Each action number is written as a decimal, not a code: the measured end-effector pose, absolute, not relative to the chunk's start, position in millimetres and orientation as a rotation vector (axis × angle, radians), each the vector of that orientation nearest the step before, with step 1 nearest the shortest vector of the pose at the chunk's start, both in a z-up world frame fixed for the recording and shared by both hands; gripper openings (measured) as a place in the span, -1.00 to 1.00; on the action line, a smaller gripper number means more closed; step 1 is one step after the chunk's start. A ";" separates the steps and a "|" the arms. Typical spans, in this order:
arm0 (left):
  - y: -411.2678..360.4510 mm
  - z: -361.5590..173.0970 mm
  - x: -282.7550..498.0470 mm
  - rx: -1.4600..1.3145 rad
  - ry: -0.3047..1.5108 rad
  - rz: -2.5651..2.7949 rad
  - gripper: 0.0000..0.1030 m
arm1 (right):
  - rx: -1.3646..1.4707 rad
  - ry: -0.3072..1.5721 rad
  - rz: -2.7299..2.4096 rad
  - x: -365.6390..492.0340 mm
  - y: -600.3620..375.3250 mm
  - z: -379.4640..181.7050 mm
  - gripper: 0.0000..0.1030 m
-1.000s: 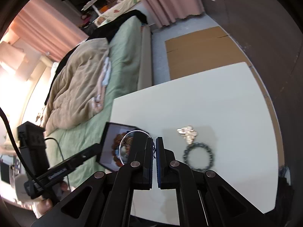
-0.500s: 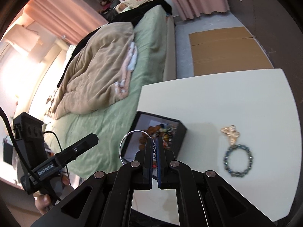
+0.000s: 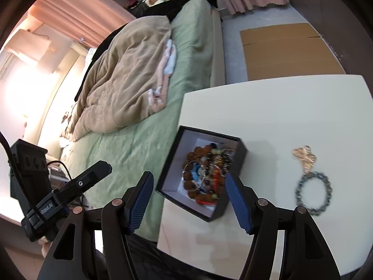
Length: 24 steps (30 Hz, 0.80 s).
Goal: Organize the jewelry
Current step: 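Grasp the grey-blue bead bracelet with the left tool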
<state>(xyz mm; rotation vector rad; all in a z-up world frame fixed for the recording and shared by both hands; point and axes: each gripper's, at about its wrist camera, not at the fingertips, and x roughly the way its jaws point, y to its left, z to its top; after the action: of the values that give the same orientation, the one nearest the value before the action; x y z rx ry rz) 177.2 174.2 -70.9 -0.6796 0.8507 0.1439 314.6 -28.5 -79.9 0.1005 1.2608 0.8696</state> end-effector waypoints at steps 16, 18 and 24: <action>100.1 -72.5 217.6 -0.597 0.893 0.016 0.33 | 0.167 1.165 0.637 333.7 -141.1 -70.3 0.54; 87.0 -72.9 224.0 -0.575 0.904 -0.005 0.33 | 0.171 1.138 0.614 334.1 -152.2 -68.7 0.55; 49.9 -77.6 243.9 -0.500 0.948 -0.055 0.32 | 0.159 1.093 0.548 336.6 -181.9 -66.2 0.54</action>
<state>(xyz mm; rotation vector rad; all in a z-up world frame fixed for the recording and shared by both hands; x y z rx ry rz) 243.9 49.9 -77.6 -0.5003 0.9480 -0.0551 336.6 -181.9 -66.2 0.1590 1.0925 0.5479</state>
